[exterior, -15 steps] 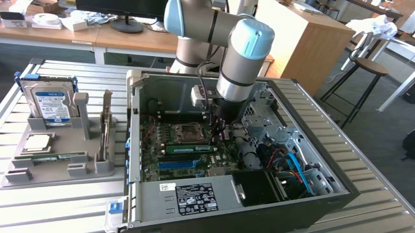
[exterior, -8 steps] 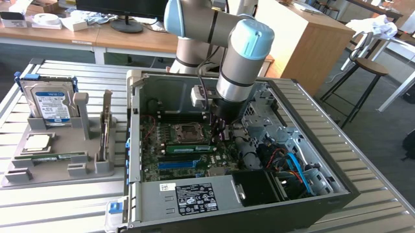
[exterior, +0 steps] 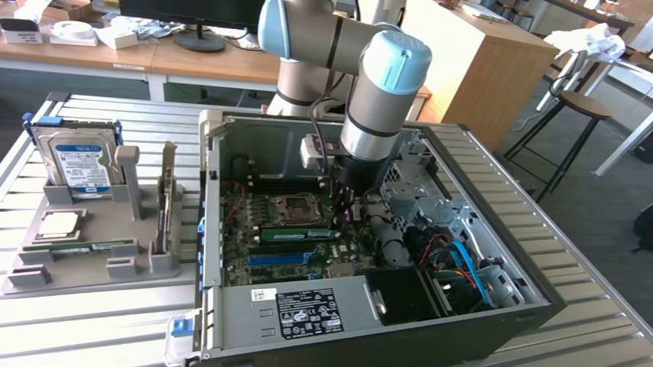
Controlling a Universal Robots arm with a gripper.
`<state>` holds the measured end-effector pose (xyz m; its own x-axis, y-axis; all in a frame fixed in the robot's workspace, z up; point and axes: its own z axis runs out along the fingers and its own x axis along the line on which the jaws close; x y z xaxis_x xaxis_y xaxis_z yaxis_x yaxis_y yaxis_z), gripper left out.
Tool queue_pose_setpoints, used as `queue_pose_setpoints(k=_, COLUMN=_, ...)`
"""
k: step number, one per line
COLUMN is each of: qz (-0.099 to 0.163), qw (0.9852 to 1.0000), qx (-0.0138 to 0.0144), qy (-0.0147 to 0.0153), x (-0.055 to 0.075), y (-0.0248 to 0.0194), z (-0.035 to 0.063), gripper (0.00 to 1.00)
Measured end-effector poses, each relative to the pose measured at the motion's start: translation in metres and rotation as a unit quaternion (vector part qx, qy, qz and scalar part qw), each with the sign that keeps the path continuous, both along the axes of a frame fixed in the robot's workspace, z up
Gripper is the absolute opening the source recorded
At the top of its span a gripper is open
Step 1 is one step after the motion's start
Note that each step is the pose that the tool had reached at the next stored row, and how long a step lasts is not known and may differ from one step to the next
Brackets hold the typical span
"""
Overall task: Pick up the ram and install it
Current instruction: 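Press down the ram until it locks into place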
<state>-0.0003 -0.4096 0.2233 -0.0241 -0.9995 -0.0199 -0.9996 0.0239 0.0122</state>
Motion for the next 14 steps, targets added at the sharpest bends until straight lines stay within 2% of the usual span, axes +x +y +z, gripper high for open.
queue_pose_setpoints(k=10, qz=0.0, qw=1.0, qx=0.0003, qy=-0.0001, x=0.0, y=0.0001, z=-0.0003, gripper=0.1)
queue_pose_setpoints(k=12, qz=0.0, qw=1.0, qx=0.0008, qy=-0.0002, x=0.0001, y=0.0002, z=0.0024, gripper=0.1)
queue_pose_setpoints(k=14, qz=0.0, qw=1.0, qx=0.0001, qy=0.0, x=0.0001, y=0.0, z=0.0077, gripper=0.1)
